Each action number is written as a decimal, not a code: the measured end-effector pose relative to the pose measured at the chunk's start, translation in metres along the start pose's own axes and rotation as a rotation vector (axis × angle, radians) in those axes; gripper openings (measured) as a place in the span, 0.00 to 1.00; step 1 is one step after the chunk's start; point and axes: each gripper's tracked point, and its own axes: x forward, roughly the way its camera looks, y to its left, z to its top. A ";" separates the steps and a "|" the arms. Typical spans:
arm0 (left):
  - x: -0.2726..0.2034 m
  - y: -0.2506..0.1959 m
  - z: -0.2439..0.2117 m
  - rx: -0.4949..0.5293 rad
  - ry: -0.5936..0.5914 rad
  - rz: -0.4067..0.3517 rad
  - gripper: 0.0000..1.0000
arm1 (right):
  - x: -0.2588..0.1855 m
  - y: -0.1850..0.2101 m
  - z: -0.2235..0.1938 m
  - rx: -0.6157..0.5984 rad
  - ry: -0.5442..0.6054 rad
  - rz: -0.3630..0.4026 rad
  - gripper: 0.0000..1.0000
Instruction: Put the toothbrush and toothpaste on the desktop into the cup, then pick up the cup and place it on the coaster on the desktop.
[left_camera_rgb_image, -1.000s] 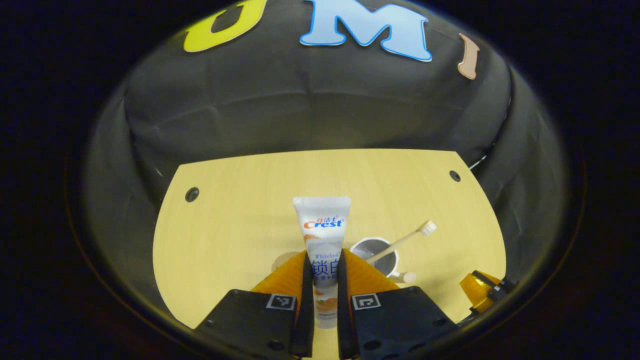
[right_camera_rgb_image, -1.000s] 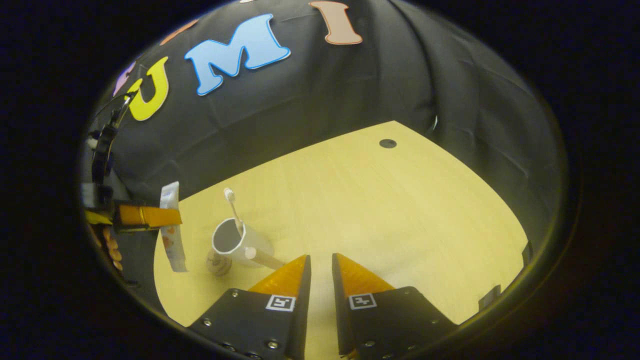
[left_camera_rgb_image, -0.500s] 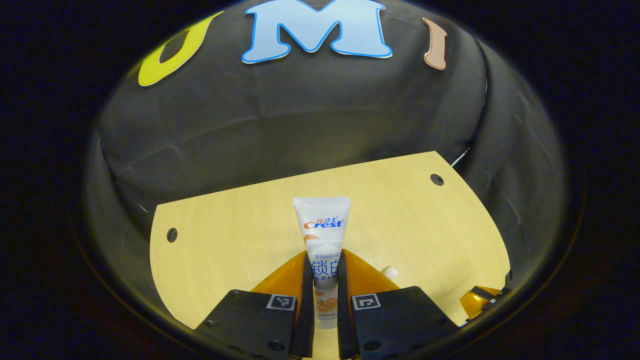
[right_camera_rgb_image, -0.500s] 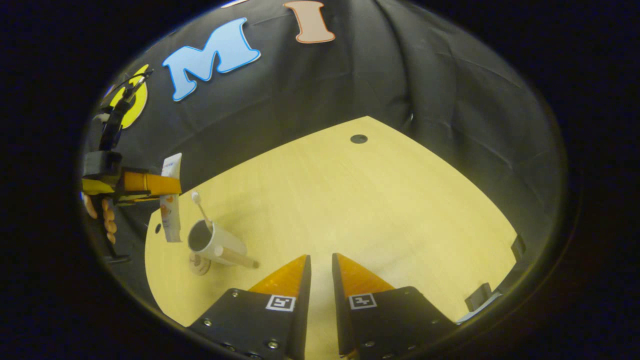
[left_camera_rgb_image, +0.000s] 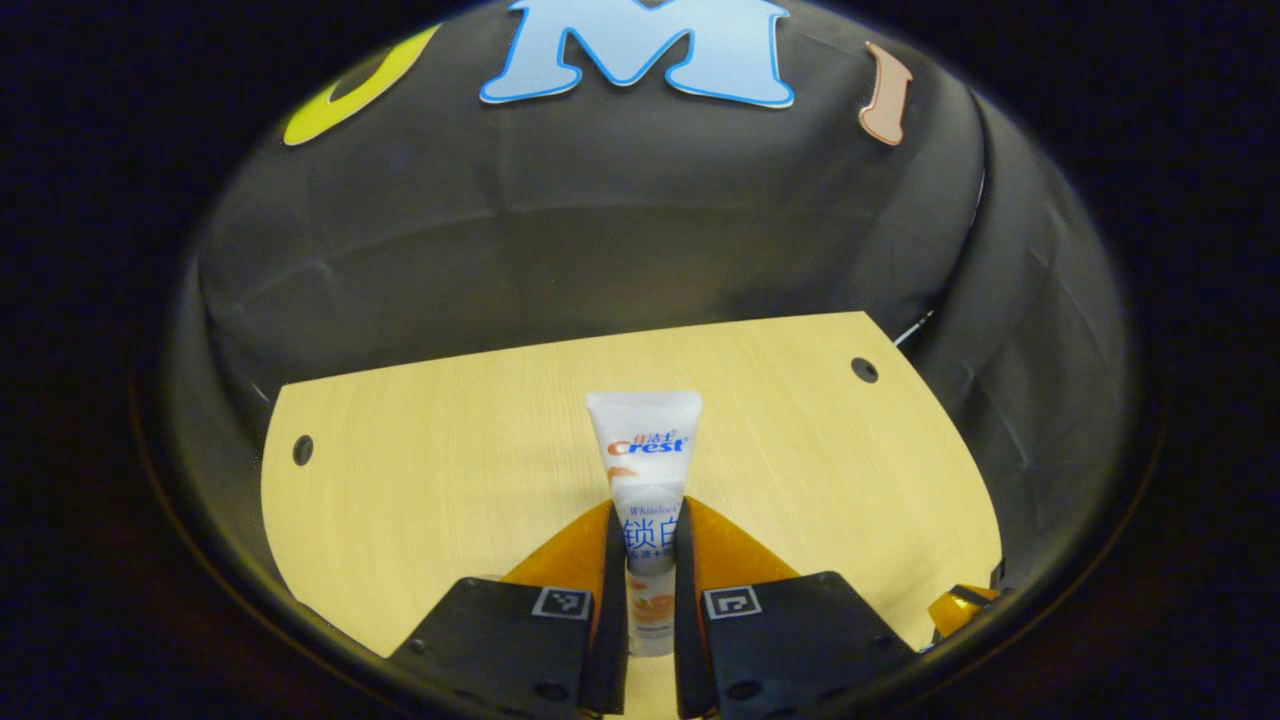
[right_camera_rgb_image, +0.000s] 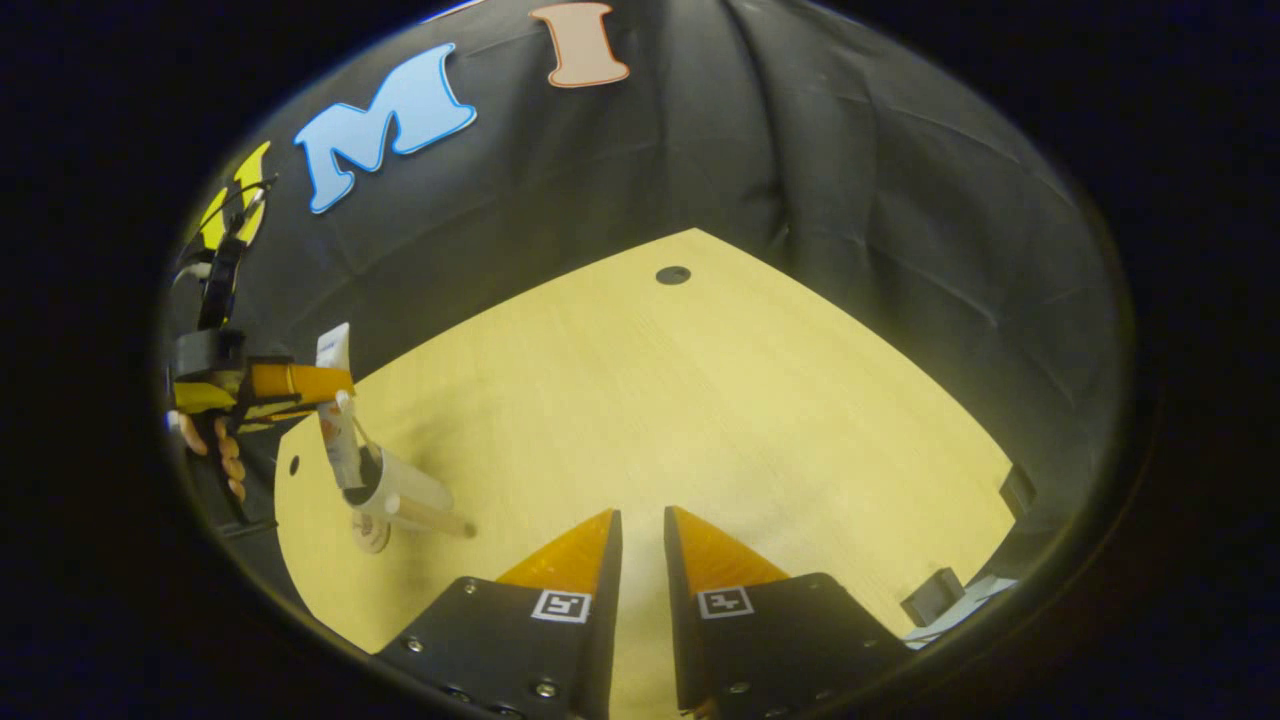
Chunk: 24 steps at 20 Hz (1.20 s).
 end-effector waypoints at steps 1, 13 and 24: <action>0.002 0.000 -0.002 0.001 -0.004 -0.001 0.27 | 0.001 -0.001 -0.001 0.004 0.001 -0.001 0.24; 0.014 -0.005 -0.023 0.024 -0.027 -0.032 0.38 | 0.003 -0.002 0.000 0.010 0.019 0.009 0.24; -0.010 -0.001 -0.011 0.015 -0.085 -0.019 0.80 | 0.002 0.022 0.002 -0.041 0.022 0.077 0.24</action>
